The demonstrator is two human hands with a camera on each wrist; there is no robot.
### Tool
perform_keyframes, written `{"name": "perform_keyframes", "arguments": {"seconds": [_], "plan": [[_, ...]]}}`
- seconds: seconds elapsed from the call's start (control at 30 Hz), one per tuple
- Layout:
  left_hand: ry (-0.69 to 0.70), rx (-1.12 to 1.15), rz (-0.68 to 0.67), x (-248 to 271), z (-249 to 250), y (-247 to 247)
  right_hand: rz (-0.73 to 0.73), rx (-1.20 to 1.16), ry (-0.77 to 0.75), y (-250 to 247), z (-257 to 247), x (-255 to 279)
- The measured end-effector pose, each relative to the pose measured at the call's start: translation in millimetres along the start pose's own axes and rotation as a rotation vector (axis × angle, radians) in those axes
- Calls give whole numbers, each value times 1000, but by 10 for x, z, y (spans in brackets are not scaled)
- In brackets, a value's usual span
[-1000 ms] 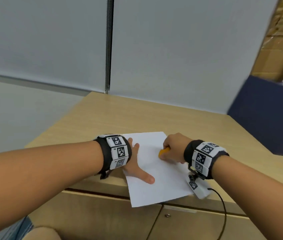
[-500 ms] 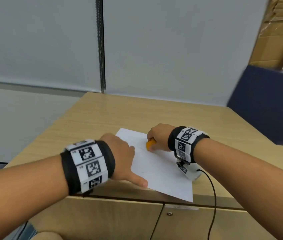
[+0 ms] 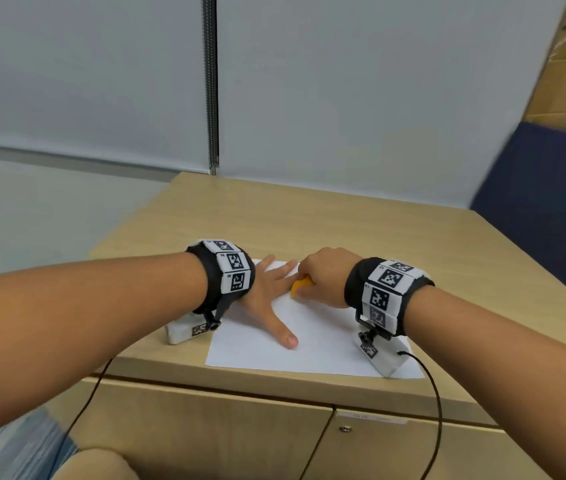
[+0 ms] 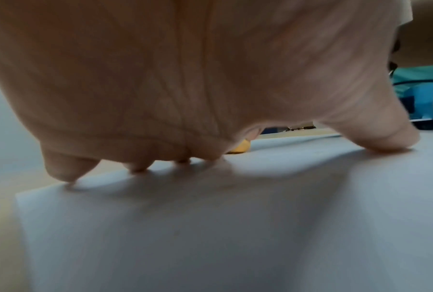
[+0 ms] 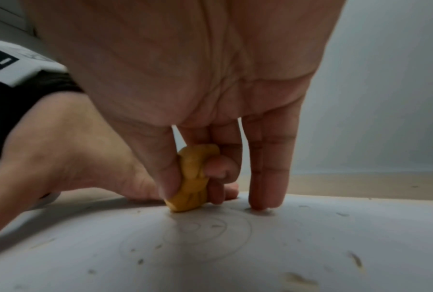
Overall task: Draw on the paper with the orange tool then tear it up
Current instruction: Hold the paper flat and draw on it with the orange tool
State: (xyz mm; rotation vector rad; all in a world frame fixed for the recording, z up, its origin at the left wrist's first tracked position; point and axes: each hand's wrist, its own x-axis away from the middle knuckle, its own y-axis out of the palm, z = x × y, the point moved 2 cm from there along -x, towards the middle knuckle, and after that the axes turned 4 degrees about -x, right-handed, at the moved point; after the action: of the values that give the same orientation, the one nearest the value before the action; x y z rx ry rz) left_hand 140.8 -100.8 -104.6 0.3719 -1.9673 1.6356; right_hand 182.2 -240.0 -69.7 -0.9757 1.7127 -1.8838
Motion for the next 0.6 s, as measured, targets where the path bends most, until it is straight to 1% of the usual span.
{"name": "perform_keyframes", "arguments": {"seconds": [0.1,0.2,0.27,0.33,0.43,0.47,0.5,0.6], "plan": [[-32,-15,-16,-23,1,-12,-11,-40,-11,-46,-16,19],[-52,-65,-39,-13,34,-54,-87,-69,-118,11,-125,144],[-69,-81,-48,-6,46,-74,-130,4,-176,45,-237,244],[-76,-63,-36,-11,42,-65,-110,20,-155,-4,-207,202],[-72,-54,-27,-27,15,-29,-17,47,-9,-167,-12,2],[-74,-60,-29,-29,16,-38,0,37,8,-176,13,-32],[-79,-69,-37,-21,27,-51,-12,29,0,-151,-15,-22],[-92,-80,-71,-11,58,-75,-112,-30,-156,3,-238,184]]}}
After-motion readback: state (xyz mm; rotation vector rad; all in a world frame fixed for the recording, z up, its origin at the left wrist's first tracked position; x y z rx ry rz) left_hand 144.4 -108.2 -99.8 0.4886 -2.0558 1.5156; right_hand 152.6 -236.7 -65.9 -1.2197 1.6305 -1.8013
